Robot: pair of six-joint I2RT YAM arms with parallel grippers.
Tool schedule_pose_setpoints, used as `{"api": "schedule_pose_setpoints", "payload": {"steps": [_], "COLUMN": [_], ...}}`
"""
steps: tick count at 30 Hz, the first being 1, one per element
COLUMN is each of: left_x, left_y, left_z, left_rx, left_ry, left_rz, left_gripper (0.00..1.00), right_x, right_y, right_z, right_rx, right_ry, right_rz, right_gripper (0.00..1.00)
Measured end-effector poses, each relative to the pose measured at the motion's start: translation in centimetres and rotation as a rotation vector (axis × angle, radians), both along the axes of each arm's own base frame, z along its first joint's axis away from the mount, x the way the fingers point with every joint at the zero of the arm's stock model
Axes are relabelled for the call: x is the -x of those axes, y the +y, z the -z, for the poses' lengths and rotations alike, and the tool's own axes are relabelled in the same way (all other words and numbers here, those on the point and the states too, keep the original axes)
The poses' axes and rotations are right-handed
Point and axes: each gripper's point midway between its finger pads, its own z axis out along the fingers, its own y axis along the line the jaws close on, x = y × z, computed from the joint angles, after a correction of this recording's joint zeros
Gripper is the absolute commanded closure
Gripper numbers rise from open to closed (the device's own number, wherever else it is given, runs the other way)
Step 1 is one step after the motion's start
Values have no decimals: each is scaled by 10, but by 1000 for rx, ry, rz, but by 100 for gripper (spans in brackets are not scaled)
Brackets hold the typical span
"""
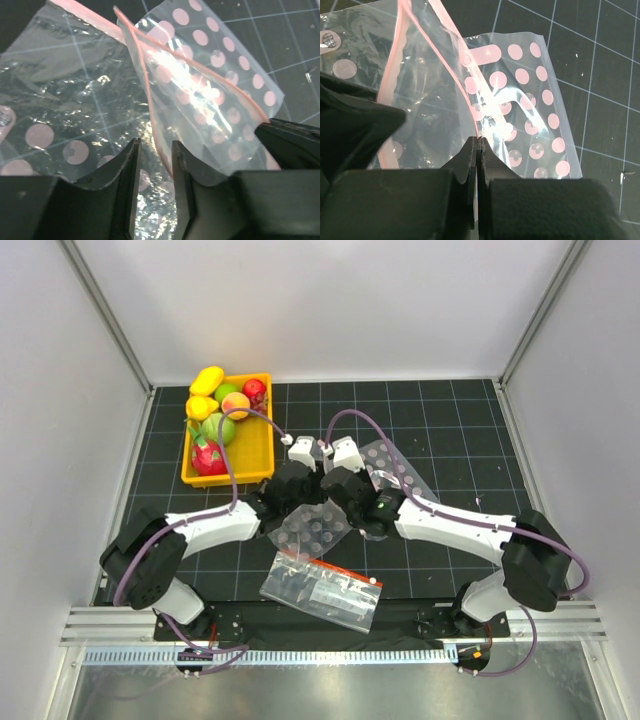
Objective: Place the food in the zip-top bag and seal the zipper
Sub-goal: Open the zipper of the food storage bag at the center of the board.
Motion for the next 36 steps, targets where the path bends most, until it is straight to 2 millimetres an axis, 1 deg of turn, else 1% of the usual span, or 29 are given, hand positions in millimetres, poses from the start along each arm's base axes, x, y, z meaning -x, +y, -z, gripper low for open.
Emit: {"api": "schedule_pose_setpoints", "payload": {"steps": [1, 4, 7, 10, 14, 15, 16, 18, 21, 23, 25, 28, 30, 32, 33, 35, 36], "left_x": [0, -3, -6, -5, -8, -8, -9, -9, -6, -2, 3, 8, 8, 8, 8, 9, 9], "left_y": [1, 0, -2, 4, 12, 13, 13, 11, 5, 3, 3, 3, 1, -1, -2, -3, -3], "left_z": [3, 16, 32, 45, 47, 46, 44, 39, 30, 26, 22, 12, 4, -1, -2, -2, -2], "left_rx": [-8, -39, -80, -116, -140, -139, -135, -120, -81, -53, -30, 6, 28, 44, 48, 49, 50], "left_ry": [6, 38, 80, 111, 110, 106, 102, 92, 76, 67, 57, 34, 18, 8, 6, 10, 11], "left_rz": [-6, -14, -18, -45, -86, -91, -92, -86, -54, -30, -13, 4, 10, 16, 19, 26, 28], "left_gripper": [85, 100, 100, 100, 100, 100, 100, 100, 100, 100, 100, 100, 100, 100, 100, 100, 100], "right_x": [0, -1, -1, -1, -1, 0, 0, 1, -1, -3, -5, -7, -6, -5, -4, -3, -1], "right_y": [0, -3, -11, -24, -41, -44, -46, -50, -53, -52, -48, -39, -35, -31, -29, -23, -19], "right_z": [0, -2, -8, -20, -44, -48, -50, -50, -47, -42, -31, -9, 4, 11, 12, 10, 8], "right_rx": [2, 7, 24, 39, 29, 22, 15, 11, 21, 29, 50, 90, 104, 102, 96, 60, 32], "right_ry": [0, -11, -31, -68, -133, -143, -147, -149, -143, -133, -111, -57, -25, -1, 7, 14, 18], "right_rz": [2, 15, 42, 83, 143, 149, 152, 157, 162, 159, 152, 125, 105, 88, 79, 56, 37], "right_gripper": [99, 99, 99, 99, 95, 92, 84, 79, 73, 71, 69, 61, 52, 46, 40, 35, 31]}}
